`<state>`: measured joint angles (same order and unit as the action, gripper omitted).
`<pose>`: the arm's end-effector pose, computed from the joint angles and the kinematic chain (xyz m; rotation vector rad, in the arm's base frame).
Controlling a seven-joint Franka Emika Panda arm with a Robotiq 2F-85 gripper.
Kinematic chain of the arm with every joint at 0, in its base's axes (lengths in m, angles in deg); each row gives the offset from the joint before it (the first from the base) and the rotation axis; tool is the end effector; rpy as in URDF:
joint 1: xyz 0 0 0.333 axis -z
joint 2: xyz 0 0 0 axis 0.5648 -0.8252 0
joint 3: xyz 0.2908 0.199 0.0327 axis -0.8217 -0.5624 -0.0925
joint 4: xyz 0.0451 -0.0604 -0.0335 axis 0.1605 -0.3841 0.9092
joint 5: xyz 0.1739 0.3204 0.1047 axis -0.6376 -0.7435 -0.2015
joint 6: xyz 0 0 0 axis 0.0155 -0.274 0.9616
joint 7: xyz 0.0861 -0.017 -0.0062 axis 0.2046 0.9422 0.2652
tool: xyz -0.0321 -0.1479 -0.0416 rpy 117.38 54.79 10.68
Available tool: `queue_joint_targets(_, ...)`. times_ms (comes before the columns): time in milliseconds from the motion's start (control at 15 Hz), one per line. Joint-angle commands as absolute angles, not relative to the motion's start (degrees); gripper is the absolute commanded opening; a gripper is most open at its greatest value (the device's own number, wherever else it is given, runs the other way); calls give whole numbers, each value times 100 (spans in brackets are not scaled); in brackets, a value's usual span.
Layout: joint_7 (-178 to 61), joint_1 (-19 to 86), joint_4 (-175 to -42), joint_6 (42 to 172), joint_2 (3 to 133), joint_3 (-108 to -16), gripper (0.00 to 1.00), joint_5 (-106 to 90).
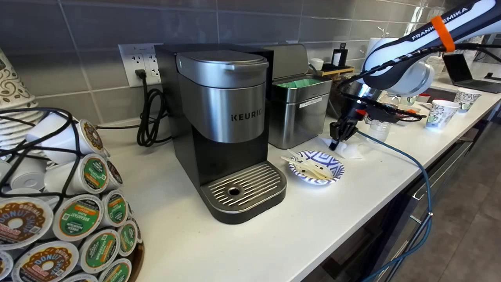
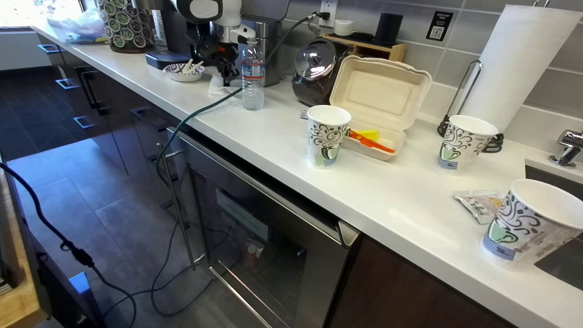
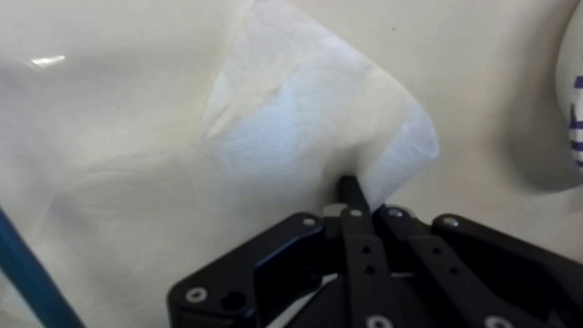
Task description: Use the tissue to wipe the counter
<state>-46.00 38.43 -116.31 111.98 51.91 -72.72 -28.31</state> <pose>0.6946 0.0355 0.2525 -2.8673 0.0890 -0.1852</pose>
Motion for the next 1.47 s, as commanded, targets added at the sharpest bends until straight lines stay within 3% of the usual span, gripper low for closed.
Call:
queue_joint_targets(0, -5124, 3801, -12189, 11290, 5401, -7005, 0, -2781)
queue_joint_targets(200, -5422, 3749, -12366, 11217, 5518, -6903, 0, -2732)
queue_joint_targets(867, -3695, 3807, -12382, 10977, 5562, -7902, 0, -2989)
queue_joint_targets(1400, -4728, 3699, -13065, 11034, 5934, -7410, 0, -2844)
